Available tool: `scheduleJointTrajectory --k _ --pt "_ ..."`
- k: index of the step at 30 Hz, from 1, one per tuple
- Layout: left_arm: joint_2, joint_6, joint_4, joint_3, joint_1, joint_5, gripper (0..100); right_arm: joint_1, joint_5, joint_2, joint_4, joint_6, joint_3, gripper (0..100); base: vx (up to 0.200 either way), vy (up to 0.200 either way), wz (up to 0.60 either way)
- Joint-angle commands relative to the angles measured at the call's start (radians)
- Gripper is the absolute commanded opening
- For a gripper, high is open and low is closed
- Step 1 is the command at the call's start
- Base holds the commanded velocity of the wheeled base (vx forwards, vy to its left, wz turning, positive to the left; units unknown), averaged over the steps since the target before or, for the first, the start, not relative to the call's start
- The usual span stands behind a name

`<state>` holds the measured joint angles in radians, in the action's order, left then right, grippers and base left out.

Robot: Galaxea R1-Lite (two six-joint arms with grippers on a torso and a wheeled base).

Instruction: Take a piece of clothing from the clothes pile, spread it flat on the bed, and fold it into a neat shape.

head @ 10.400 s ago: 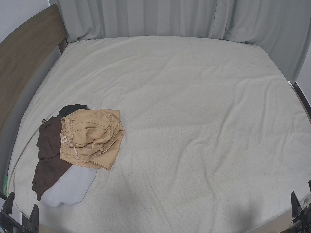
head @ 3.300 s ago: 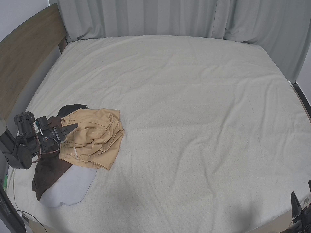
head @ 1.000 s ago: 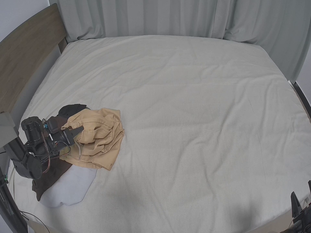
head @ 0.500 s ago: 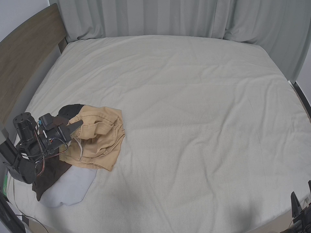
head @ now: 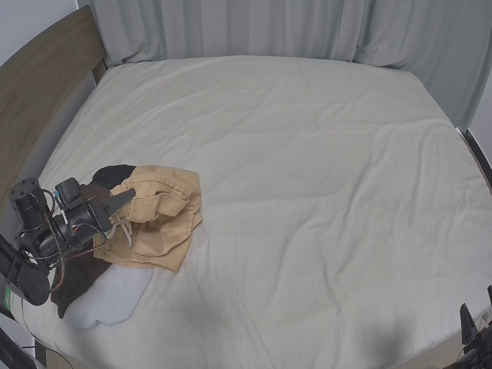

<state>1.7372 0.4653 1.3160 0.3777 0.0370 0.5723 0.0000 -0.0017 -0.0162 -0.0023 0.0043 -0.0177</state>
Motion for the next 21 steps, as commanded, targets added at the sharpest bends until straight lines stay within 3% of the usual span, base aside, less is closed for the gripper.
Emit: scheduleJointTrajectory --k 1,9,21 --pt "-0.045 0.001 0.0 -0.028 0.02 0.0 0 0.0 0.0 0.004 -0.001 0.0 0.018 100 0.0 0.0 0.0" --pt "-0.088 0.003 -0.012 -0.048 0.067 -0.02 0 -0.002 0.0 0.004 -0.001 0.0 0.018 100 0.0 0.0 0.0" --pt "-0.122 0.036 -0.012 -0.034 0.185 -0.157 0 0.0 0.0 0.004 -0.001 0.0 0.018 100 0.0 0.0 0.0"
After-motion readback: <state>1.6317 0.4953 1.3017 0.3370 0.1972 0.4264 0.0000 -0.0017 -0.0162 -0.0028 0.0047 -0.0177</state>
